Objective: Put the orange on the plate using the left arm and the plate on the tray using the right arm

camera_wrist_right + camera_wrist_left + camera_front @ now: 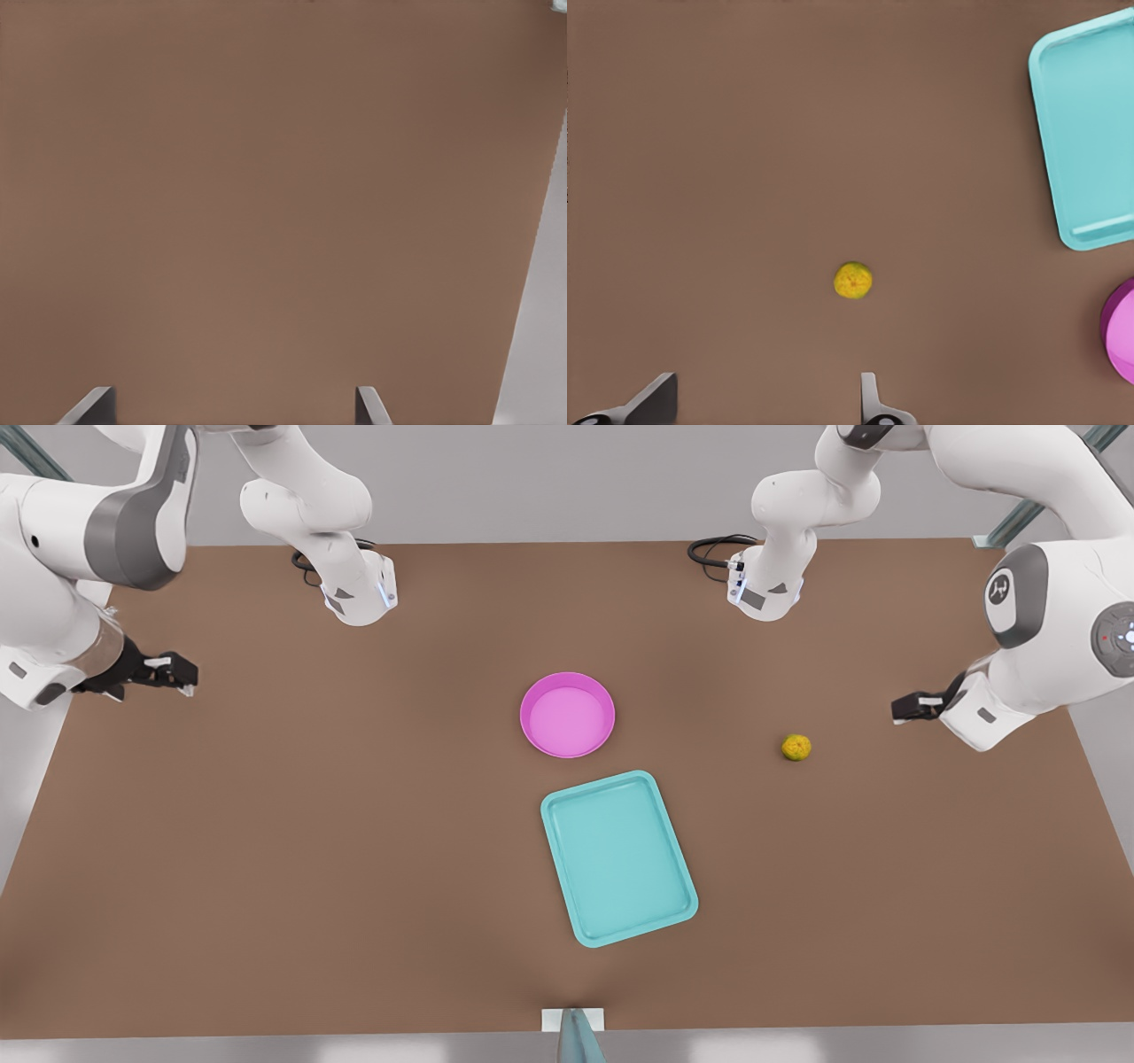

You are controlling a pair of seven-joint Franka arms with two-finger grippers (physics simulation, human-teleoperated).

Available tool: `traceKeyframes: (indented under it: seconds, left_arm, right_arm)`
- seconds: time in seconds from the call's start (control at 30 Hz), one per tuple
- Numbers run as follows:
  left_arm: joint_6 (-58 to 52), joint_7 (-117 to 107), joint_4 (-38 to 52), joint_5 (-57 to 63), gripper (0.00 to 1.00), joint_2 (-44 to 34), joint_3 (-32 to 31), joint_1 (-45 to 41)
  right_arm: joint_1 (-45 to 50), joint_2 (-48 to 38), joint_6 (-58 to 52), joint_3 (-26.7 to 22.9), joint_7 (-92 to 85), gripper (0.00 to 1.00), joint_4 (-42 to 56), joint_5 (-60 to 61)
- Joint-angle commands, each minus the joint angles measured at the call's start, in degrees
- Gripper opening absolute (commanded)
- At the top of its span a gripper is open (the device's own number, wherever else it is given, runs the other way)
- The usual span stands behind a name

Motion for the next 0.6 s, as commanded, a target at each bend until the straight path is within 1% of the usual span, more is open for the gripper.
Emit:
traceKeyframes:
  seconds: [0.0,0.07,0.1,0.17,0.2,0.23,0.27,0.3,0.4,0.57]
  left_arm:
    - [3.5,-0.5,0.0,0.1,1.00,-0.1,0.0,0.1]
    - [3.1,-0.4,-0.3,0.1,1.00,0.1,0.0,0.2]
    - [4.2,-1.3,-2.7,0.0,1.00,0.4,0.0,0.0]
    - [19.1,-1.2,-20.1,-0.2,1.00,2.0,0.0,-0.1]
    - [29.5,-1.4,-28.7,-0.2,1.00,4.0,0.0,-0.1]
    - [32.5,-1.4,-31.2,-0.2,1.00,5.5,0.0,-0.1]
    - [34.0,-1.4,-32.6,-0.2,1.00,6.3,0.0,0.0]
    - [39.0,-1.4,-36.0,-0.2,1.00,6.9,0.0,-0.1]
    - [47.0,-1.5,-41.5,-0.2,1.00,7.8,0.0,-0.5]
    - [48.9,-1.8,-43.2,-0.2,1.00,10.0,0.1,-1.5]
  right_arm:
    - [1.1,-0.2,5.9,0.0,-4.4,1.00,-0.3,0.7]
    - [1.1,-0.3,5.8,0.0,-4.4,1.00,-0.6,1.1]
    - [1.1,-0.3,5.7,0.0,-4.4,1.00,-0.6,1.4]
    - [1.1,-0.2,5.5,0.0,-4.5,1.00,-1.5,2.8]
    - [1.3,0.0,6.3,0.0,-4.5,1.00,-5.2,5.8]
    - [1.4,0.5,9.5,0.0,-4.4,1.00,-8.8,8.7]
    - [1.8,0.5,12.3,0.0,-4.4,1.00,-11.7,8.9]
    - [1.8,0.5,12.6,0.0,-4.4,1.00,-11.9,8.9]
    - [1.8,0.5,12.6,0.0,-4.4,1.00,-11.7,8.9]
    - [1.8,0.5,12.7,0.0,-4.4,1.00,-11.6,8.9]
